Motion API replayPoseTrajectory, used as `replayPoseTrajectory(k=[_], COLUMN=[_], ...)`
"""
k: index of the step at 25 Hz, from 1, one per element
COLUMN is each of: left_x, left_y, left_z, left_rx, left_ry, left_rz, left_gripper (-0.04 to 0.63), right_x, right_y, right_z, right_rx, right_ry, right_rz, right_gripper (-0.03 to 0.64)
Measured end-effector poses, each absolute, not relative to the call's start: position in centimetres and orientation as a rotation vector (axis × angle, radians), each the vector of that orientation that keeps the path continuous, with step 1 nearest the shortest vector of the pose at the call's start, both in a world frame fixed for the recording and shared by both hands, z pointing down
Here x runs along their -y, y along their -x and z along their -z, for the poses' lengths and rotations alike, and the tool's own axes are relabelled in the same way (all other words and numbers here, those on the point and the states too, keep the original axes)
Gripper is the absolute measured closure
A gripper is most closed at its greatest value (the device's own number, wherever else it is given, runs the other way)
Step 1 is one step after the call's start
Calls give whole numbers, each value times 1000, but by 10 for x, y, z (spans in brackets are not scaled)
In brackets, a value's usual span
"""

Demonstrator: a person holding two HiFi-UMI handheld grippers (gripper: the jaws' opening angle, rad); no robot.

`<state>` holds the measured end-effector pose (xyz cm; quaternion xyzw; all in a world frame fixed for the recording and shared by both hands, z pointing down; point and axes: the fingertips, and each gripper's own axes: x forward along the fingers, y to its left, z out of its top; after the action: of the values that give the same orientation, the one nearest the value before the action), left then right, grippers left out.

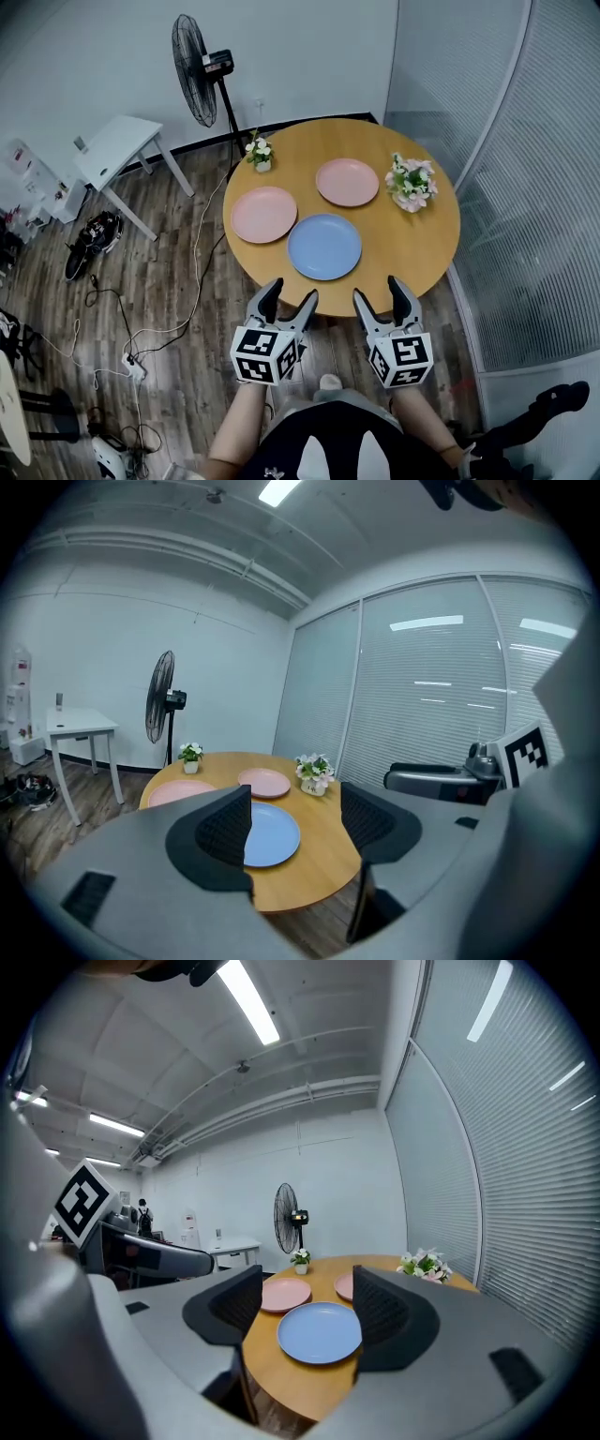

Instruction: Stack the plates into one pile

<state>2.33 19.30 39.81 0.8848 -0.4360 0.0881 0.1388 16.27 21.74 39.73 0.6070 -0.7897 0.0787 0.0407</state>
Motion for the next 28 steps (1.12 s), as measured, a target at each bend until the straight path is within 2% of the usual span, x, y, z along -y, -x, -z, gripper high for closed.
replayPoseTrajectory(k=[14, 28], left_x=[-132, -45], left_y=[4, 6], left_z=[-458, -551], left_rx=[1374, 1155], left_ry=[-2290, -2141], left_rz=[-309, -599], left_gripper=[308, 308], right_x=[-159, -78], right_y=[-182, -181], right_z=[-455, -553], right_rx=[2318, 2141], right_ry=[-1761, -1671], right_rz=[-402, -851], right_gripper=[321, 301])
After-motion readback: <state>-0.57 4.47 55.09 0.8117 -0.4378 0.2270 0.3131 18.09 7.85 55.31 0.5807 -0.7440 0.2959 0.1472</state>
